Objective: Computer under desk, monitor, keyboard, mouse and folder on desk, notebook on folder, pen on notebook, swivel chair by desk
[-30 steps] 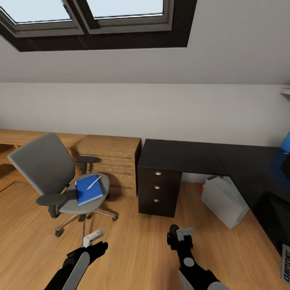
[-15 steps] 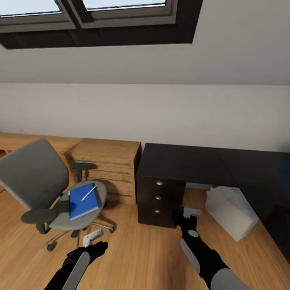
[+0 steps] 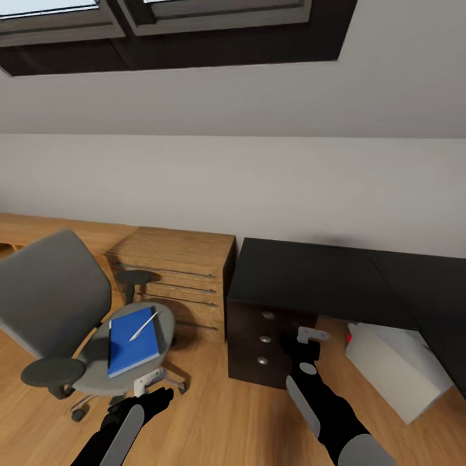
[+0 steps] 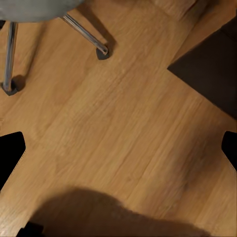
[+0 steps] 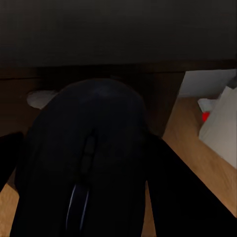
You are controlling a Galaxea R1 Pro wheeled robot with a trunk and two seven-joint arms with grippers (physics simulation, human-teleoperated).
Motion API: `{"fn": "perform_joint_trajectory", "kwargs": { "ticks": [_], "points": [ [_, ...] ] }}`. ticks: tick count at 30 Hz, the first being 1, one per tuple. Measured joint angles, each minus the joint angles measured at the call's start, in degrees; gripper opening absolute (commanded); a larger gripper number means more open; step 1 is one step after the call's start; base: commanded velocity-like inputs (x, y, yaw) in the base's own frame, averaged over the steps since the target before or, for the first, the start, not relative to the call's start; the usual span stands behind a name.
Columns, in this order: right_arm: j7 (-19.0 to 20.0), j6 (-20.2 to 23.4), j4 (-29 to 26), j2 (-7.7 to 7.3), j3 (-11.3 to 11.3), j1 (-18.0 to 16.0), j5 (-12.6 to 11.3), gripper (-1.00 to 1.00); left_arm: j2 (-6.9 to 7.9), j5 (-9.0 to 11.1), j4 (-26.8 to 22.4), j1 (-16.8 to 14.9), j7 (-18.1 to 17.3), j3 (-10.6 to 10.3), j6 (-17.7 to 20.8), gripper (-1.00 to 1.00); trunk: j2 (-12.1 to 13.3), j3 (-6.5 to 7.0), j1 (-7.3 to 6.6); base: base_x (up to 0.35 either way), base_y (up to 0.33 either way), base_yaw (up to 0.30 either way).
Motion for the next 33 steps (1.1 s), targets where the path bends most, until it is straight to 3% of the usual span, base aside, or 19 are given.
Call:
{"fn": "perform_joint_trajectory", "kwargs": {
  "ticks": [12,21,29,33],
  "points": [
    [0.2,-0.1,0.5,0.01,0.1,0.0,0.1,-1.0,-0.03,0.0,0.1,0.0,0.0,0.0,0.0,1.0,0.0,0.0,0.0,0.33,0.0,0.25],
    [0.6,-0.1,0.6,-0.07,0.1,0.0,0.2,-1.0,-0.06,0.0,0.1,0.0,0.0,-0.1,0.0,1.0,0.0,0.0,0.0,0.33,0.0,0.029],
    [0.9,-0.2,2.5,-0.08,0.2,0.0,0.3,-1.0,-0.1,0.0,0.1,0.0,0.1,-1.9,0.0,1.0,0.0,0.0,0.0,0.33,0.0,0.001],
    [3.7,-0.2,4.4,-0.11,1.4,0.0,0.3,-1.0,-0.09,0.0,0.1,0.0,0.1,-2.1,0.0,1.0,0.0,0.0,0.0,0.331,0.0,0.0]
  ]
}}
